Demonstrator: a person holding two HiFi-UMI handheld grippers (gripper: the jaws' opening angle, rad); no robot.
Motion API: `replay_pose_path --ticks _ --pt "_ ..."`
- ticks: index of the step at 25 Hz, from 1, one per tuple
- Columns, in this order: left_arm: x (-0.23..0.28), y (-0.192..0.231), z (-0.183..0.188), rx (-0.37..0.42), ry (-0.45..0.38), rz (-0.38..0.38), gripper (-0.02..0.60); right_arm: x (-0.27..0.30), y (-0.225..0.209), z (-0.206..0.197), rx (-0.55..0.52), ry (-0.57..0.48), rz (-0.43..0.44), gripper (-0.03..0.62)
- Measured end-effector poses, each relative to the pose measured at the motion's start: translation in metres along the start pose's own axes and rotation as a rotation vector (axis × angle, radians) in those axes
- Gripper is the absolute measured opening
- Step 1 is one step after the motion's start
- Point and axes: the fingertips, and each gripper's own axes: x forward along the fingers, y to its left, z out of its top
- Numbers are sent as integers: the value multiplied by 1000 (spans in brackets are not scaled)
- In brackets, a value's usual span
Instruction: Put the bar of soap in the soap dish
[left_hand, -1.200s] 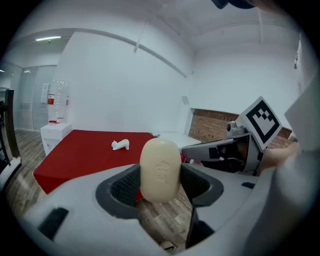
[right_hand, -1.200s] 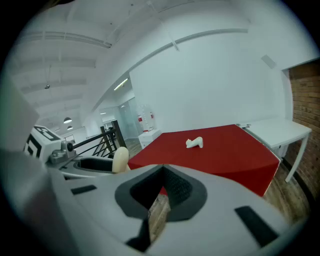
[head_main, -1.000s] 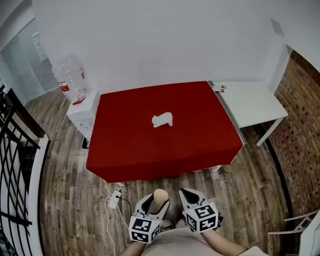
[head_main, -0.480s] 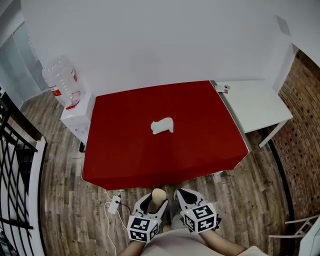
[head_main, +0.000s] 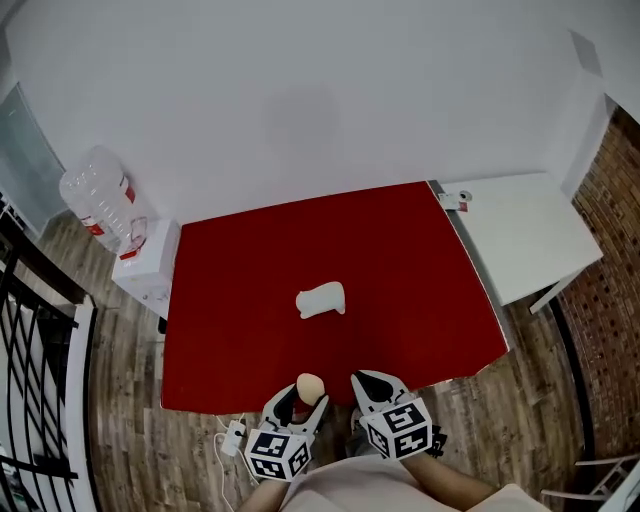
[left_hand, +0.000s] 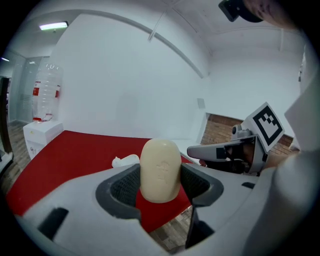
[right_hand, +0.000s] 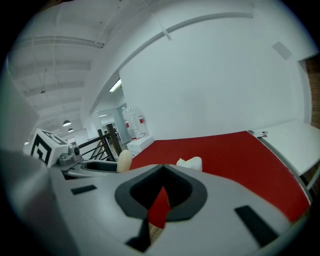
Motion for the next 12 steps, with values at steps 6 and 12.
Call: replay_pose_path --ticks 6,12 --pt "36 21 32 35 -16 41 259 32 -31 27 -2 9 22 5" --pt "52 46 46 36 4 20 261 66 -30 43 8 21 19 5"
